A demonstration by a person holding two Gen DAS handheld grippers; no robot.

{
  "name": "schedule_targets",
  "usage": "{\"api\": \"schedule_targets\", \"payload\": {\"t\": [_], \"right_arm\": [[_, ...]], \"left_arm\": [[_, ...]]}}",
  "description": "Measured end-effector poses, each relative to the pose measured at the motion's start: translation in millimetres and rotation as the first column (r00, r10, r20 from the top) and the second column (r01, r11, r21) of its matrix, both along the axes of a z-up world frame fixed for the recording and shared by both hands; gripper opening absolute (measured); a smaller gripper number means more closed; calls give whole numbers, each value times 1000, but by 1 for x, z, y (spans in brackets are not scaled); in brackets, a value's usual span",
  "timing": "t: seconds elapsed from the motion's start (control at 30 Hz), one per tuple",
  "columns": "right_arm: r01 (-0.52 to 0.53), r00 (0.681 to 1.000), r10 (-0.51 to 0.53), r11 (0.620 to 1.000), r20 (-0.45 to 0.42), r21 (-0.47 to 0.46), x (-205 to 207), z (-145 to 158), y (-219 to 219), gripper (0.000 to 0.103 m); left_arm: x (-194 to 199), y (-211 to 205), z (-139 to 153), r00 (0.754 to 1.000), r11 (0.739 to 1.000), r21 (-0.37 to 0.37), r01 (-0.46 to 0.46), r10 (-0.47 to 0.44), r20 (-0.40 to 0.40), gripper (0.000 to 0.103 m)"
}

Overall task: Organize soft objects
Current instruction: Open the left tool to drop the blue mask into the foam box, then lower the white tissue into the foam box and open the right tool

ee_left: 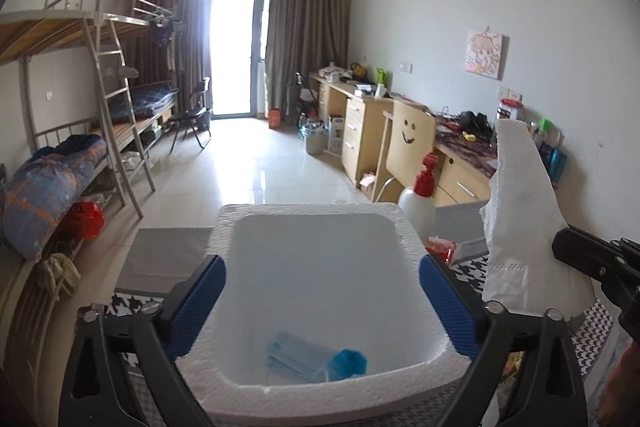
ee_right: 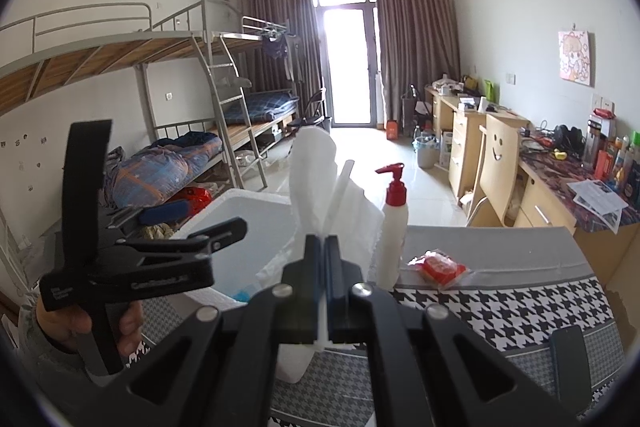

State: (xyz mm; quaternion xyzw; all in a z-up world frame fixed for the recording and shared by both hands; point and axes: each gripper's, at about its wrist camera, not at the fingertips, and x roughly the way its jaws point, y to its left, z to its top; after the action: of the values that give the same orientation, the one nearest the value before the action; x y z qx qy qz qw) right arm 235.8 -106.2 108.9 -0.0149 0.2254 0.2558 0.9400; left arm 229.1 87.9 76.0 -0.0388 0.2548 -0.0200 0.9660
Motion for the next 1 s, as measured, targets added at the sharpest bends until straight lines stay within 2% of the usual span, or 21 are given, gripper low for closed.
{"api": "schedule_targets", "payload": {"t": [0.33, 1.0], "right_arm": [[-28, 999, 29, 999, 23, -17, 2, 7, 14, 4], [-101, 995, 101, 995, 18, -22, 8, 13, 53, 4]], "left_arm": [[-24, 16, 5, 995, 995, 16, -102, 101, 18, 102], [-44, 40, 2, 983, 983, 19, -181, 180, 44, 102]]}}
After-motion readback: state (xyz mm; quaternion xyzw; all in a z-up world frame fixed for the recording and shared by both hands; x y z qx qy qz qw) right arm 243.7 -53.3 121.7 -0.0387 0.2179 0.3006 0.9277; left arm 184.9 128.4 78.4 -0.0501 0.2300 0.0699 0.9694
